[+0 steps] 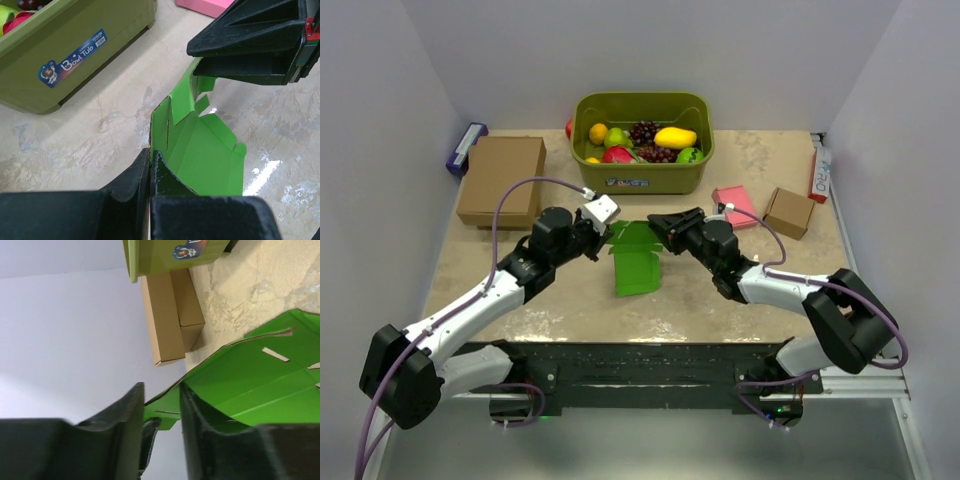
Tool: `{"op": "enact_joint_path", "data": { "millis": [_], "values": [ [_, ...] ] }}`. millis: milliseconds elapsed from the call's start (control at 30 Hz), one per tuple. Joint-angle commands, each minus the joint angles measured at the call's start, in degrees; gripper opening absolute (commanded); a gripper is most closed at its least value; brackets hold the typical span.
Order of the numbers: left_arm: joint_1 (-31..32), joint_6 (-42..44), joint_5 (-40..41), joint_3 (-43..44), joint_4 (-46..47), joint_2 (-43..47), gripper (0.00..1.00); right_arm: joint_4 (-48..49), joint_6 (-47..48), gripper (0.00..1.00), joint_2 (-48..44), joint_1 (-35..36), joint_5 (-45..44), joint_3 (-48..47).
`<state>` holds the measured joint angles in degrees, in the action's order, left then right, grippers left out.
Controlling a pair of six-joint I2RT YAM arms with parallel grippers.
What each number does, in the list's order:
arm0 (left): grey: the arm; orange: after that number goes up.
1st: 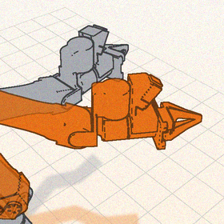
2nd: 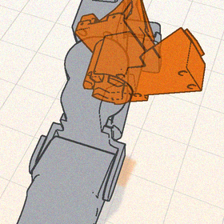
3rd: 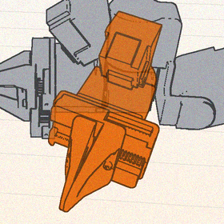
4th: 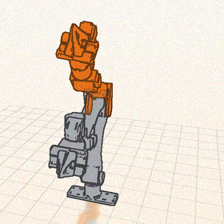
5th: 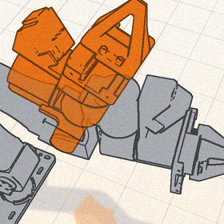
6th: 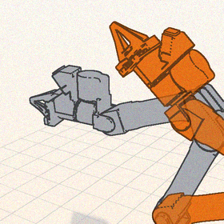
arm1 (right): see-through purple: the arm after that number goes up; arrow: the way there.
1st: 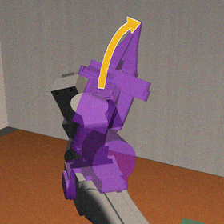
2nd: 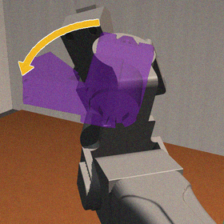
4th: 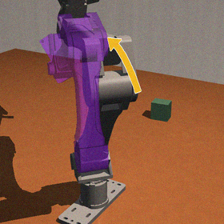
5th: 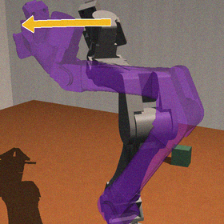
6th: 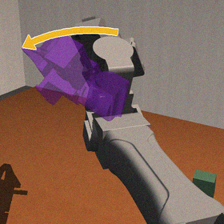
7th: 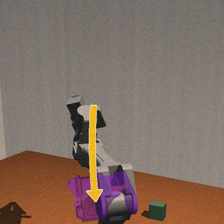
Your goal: Fold the paper box
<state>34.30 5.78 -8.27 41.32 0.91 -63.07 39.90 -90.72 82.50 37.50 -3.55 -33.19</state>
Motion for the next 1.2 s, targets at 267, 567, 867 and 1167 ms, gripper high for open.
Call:
{"op": "enact_joint_path", "data": {
  "millis": [267,567,867,1167],
  "values": [
    [0.41,-0.68,0.89,-0.19,3.14,1.37,0.0,5.27,-1.65,0.26,5.04,1.53,0.3,0.23],
    [0.32,-0.07,-2.27,-0.19,2.96,1.63,0.0,6.95,-1.04,0.27,4.78,1.61,-3.21,1.02],
    [0.41,0.46,-6.23,-0.28,2.87,1.46,0.0,6.07,0.81,0.15,1.17,1.53,-6.99,2.25],
    [1.03,1.6,-4.21,1.31,0.24,0.31,0.2,5.89,0.19,0.05,0.91,1.53,-6.91,2.78]
  ]
}}
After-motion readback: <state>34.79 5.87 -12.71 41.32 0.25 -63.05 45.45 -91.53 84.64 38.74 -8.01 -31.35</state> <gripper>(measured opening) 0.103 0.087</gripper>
